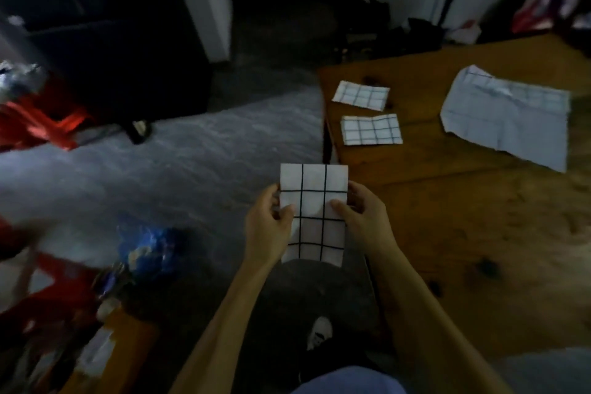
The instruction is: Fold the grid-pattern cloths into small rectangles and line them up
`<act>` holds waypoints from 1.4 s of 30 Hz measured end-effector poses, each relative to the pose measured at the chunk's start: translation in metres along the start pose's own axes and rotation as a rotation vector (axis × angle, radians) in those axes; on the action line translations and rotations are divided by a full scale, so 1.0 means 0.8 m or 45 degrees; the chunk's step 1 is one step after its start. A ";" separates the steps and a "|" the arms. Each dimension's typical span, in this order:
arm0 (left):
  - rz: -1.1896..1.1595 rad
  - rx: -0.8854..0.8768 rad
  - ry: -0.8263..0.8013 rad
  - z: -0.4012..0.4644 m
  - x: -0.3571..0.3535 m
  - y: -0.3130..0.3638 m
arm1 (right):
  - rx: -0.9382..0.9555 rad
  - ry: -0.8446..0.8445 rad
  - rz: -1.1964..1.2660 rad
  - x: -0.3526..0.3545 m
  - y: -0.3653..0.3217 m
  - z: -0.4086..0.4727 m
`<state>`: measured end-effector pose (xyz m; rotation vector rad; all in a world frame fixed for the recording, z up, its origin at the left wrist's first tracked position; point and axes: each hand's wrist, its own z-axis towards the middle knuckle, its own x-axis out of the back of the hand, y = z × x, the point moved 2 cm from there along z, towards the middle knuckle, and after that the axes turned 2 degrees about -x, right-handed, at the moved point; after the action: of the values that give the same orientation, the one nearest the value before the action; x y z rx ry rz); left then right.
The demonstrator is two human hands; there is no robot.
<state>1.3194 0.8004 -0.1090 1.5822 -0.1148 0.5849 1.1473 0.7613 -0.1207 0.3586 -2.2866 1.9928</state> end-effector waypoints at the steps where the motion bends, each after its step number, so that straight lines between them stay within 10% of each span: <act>1: 0.021 -0.032 -0.043 0.024 -0.011 0.004 | -0.013 0.039 0.014 0.008 0.002 0.016; 29: 0.470 -0.331 -1.520 0.303 -0.386 0.007 | -1.118 1.501 0.233 0.112 0.168 0.156; 42: 0.461 -1.095 -1.820 0.256 -0.397 0.173 | -0.812 1.734 0.029 0.194 0.038 0.082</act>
<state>1.0490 0.5028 -0.1175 0.8332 -1.5176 -0.4240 0.9961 0.6820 -0.1257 -0.8094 -1.6989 0.7964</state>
